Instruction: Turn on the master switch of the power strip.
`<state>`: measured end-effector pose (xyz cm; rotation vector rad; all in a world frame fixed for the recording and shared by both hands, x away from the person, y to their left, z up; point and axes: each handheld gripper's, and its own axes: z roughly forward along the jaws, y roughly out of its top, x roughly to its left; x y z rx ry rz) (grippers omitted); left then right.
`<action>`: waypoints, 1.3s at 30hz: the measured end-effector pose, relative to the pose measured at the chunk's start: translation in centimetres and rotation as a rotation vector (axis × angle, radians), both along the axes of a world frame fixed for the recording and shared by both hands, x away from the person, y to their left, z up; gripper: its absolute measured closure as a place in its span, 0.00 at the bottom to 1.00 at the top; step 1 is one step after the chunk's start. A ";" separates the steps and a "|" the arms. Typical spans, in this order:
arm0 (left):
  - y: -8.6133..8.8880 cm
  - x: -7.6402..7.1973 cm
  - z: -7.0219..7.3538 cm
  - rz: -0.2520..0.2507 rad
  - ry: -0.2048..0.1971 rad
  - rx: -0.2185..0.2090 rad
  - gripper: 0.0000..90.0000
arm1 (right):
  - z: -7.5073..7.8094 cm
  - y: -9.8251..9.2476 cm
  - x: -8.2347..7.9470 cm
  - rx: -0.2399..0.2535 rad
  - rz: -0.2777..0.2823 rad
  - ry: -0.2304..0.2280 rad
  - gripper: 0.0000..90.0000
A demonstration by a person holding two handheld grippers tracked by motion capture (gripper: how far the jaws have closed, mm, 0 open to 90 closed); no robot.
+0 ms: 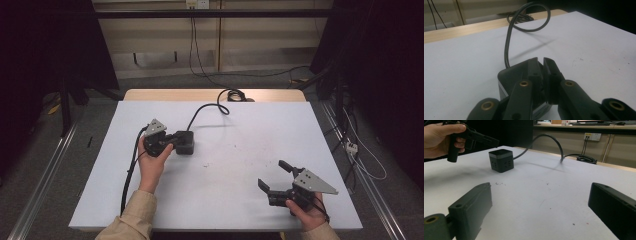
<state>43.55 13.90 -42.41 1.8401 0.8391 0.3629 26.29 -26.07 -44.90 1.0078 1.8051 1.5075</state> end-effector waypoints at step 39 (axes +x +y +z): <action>-0.2 0.0 -0.6 0.021 0.020 0.023 1.00 | 0.1 0.0 -0.1 -0.002 0.002 -0.003 0.05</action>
